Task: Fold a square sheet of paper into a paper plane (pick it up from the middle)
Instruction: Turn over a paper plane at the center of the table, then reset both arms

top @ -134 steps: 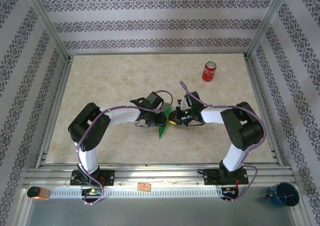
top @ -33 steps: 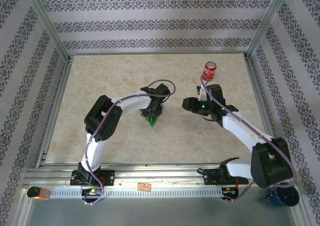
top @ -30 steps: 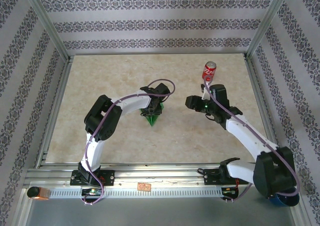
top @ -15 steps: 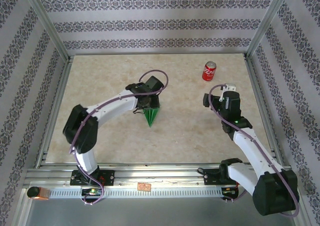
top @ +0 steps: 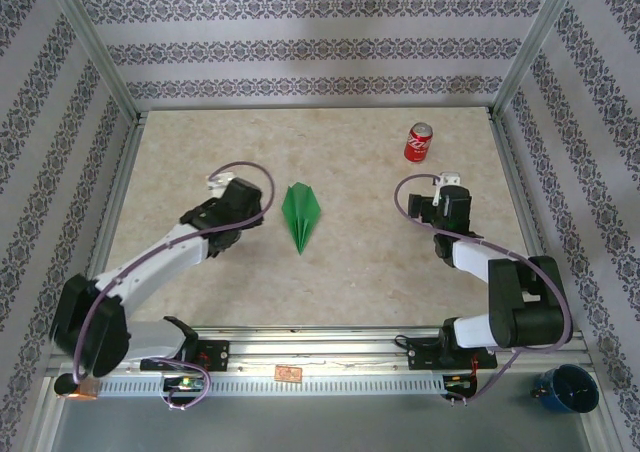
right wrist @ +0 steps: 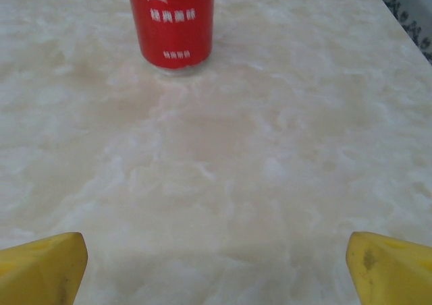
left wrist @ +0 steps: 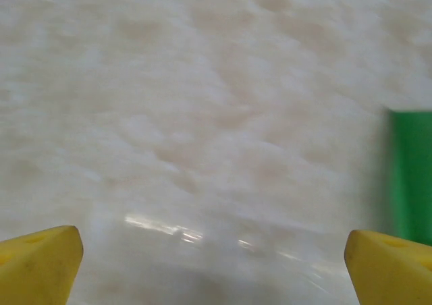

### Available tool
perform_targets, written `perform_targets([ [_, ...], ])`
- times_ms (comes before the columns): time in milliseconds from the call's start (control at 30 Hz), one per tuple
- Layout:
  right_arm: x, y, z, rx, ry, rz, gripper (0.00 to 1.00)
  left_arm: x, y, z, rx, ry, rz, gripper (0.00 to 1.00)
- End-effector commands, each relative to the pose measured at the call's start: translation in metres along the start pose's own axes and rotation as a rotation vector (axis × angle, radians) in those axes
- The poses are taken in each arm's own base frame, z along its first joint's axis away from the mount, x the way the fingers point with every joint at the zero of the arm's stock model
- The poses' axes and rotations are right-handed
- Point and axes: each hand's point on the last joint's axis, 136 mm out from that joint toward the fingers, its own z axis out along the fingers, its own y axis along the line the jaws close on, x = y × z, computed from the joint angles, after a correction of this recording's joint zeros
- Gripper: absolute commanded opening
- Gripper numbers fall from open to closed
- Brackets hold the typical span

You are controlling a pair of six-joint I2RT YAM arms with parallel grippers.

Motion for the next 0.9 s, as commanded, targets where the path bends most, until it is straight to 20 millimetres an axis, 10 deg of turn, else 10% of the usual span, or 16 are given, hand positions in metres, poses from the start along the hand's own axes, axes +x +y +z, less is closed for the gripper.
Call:
perform_targets([
  [0,-0.035,0.021,-0.003,-0.157,-0.171,-0.005,0.98,-0.03,0.038,0.001,-0.067,-0.186,-0.016,1.0],
  [233,-0.021,0.019,0.005,-0.128,-0.224,-0.008,0.98,-0.03,0.079,0.019,-0.092,-0.307,0.02,1.0],
  [867,-0.023,0.002,0.003,0.016,-0.251,0.016,0.98,-0.033,0.041,0.092,0.112,-0.448,0.186,0.99],
])
